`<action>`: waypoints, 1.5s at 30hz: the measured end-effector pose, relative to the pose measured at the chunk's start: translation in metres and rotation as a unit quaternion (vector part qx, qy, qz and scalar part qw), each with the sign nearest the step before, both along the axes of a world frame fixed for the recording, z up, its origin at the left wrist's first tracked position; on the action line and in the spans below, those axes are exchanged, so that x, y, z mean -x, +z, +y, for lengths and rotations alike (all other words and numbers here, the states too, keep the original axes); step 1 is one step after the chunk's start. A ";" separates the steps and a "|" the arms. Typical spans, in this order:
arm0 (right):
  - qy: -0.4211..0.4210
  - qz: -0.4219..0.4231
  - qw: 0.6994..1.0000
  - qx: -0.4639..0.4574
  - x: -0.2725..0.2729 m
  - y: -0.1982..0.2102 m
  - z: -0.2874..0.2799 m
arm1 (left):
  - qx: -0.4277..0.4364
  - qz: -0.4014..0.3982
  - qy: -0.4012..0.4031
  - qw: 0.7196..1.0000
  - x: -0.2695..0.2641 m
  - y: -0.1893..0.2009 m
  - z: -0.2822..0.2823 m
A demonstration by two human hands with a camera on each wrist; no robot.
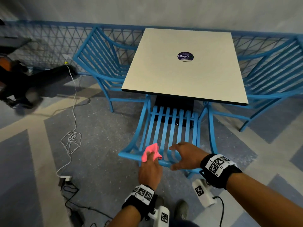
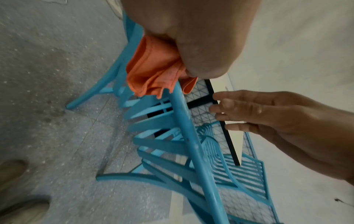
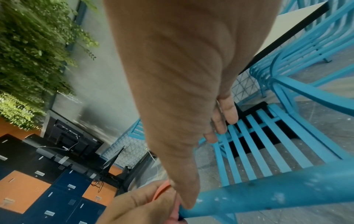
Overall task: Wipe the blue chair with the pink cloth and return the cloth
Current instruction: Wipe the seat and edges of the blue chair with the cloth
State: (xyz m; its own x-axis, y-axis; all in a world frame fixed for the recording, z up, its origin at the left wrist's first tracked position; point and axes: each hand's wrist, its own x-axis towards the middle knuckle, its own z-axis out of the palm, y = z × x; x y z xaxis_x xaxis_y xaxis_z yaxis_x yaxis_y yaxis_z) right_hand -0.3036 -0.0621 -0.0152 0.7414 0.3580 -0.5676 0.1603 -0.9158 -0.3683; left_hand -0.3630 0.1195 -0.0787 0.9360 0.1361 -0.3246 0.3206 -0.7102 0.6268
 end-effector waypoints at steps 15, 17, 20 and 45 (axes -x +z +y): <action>-0.064 -0.014 0.997 -0.045 0.040 -0.015 -0.093 | -0.044 -0.058 -0.042 0.996 0.005 0.052 0.021; -0.064 -0.012 0.997 -0.045 0.044 -0.016 -0.095 | -0.122 -0.059 -0.058 0.989 0.000 0.045 0.034; -0.064 -0.006 0.997 -0.047 0.051 -0.018 -0.097 | -0.124 -0.029 -0.101 0.987 0.000 0.013 0.034; -0.129 -0.043 0.991 -0.013 0.082 -0.025 -0.144 | 0.144 0.033 -0.150 0.978 0.022 0.035 -0.079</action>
